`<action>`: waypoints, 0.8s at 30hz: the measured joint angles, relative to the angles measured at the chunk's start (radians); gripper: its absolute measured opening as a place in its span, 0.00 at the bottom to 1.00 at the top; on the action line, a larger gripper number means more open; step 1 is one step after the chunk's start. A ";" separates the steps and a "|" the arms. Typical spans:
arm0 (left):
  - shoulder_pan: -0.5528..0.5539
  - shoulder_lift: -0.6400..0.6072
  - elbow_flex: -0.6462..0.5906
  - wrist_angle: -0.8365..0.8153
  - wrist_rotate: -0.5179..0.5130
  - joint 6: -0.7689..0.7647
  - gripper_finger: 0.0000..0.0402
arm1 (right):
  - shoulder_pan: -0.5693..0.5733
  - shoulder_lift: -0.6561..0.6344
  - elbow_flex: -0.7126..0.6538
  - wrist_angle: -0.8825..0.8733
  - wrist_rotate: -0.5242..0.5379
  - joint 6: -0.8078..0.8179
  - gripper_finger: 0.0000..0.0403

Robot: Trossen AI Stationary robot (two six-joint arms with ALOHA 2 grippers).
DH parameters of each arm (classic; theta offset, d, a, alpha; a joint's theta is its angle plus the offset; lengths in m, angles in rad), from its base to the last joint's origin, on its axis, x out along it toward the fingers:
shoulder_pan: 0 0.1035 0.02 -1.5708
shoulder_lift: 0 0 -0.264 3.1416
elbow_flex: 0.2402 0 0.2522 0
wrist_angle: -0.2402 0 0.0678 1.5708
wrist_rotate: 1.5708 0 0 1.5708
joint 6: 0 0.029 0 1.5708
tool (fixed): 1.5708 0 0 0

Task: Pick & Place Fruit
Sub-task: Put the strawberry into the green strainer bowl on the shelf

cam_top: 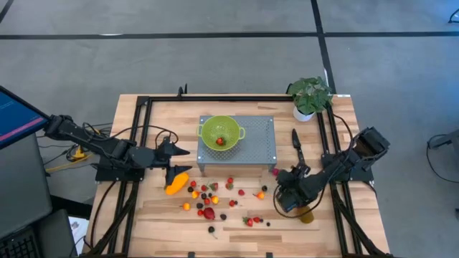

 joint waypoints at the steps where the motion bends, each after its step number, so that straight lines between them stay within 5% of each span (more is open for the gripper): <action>1: 0.000 0.000 0.000 0.001 0.000 0.000 0.72 | 0.000 -0.003 -0.030 0.035 0.009 0.012 0.58; 9: 0.000 0.000 0.000 0.012 0.000 0.000 0.72 | 0.005 -0.078 -0.170 0.295 0.089 0.001 0.58; 24: 0.000 0.000 0.000 0.020 0.000 0.000 0.72 | -0.182 -0.180 -0.325 0.629 0.030 -0.276 0.58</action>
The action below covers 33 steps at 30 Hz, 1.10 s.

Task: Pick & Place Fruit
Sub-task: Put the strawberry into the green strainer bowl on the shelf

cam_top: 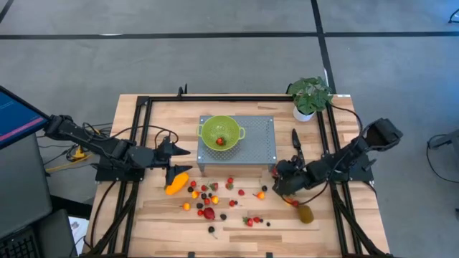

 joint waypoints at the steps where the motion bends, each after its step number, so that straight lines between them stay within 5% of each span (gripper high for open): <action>1: 0.000 0.000 0.000 0.000 0.000 0.000 0.72 | -0.009 0.000 -0.002 0.017 -0.004 -0.018 0.58; 12: 0.000 0.000 0.000 0.001 0.000 0.000 0.72 | -0.058 0.003 -0.002 0.076 -0.040 -0.107 0.57; 27: 0.000 0.000 0.000 0.009 0.000 0.000 0.72 | -0.050 0.003 -0.002 0.066 -0.060 -0.097 0.34; 33: 0.000 0.000 0.000 0.016 0.000 0.000 0.72 | -0.038 -0.002 -0.002 0.061 -0.065 -0.096 0.35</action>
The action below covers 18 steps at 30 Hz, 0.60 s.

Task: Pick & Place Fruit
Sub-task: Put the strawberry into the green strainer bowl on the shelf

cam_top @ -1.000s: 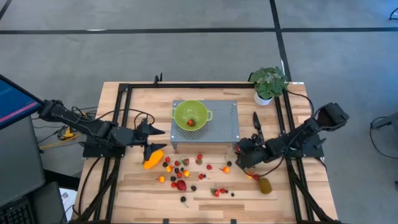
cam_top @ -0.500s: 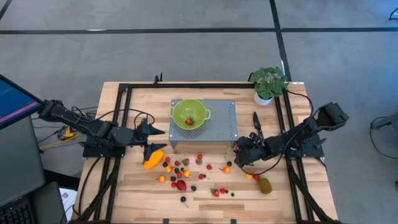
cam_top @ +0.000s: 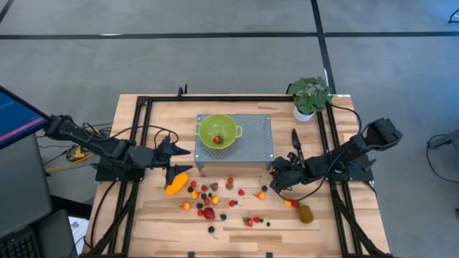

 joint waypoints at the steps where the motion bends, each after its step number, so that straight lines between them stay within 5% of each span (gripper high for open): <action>1: 0.000 0.000 0.000 0.000 0.000 0.000 0.72 | 0.005 -0.006 0.000 -0.001 0.000 0.003 0.36; 12: 0.000 0.000 0.000 0.012 0.000 0.000 0.72 | 0.098 -0.174 -0.005 -0.061 -0.044 0.022 0.31; 18: 0.000 0.000 0.000 0.019 0.000 0.000 0.72 | 0.149 -0.307 -0.004 -0.027 -0.021 0.018 0.38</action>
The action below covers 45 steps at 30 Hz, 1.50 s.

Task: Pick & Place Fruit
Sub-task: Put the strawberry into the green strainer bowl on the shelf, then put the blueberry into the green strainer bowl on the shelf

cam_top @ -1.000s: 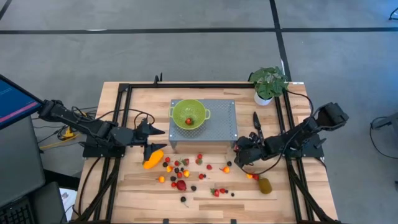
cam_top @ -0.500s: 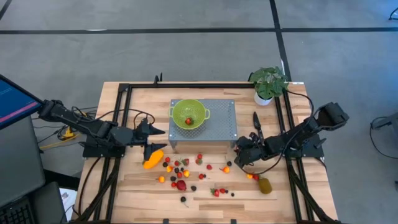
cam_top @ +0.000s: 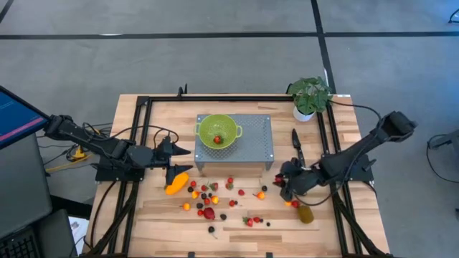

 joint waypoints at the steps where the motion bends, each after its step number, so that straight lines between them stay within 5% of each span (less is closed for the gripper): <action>1: 0.000 0.000 0.000 0.002 0.000 0.000 0.72 | 0.006 -0.019 0.000 0.024 0.003 -0.015 0.39; 12: 0.000 0.000 0.000 0.009 0.000 0.000 0.72 | -0.077 -0.168 0.005 0.488 0.010 -0.474 0.23; 20: 0.000 0.000 0.000 0.012 0.000 0.000 0.72 | -0.202 -0.177 0.106 0.460 -0.044 -0.662 0.14; 32: 0.000 0.000 0.000 0.019 0.000 0.000 0.72 | -0.137 -0.176 0.140 0.257 -0.047 -0.644 0.08; 45: 0.000 0.000 0.000 0.027 0.000 0.000 0.72 | 0.005 -0.152 0.139 -0.197 -0.043 -0.114 0.02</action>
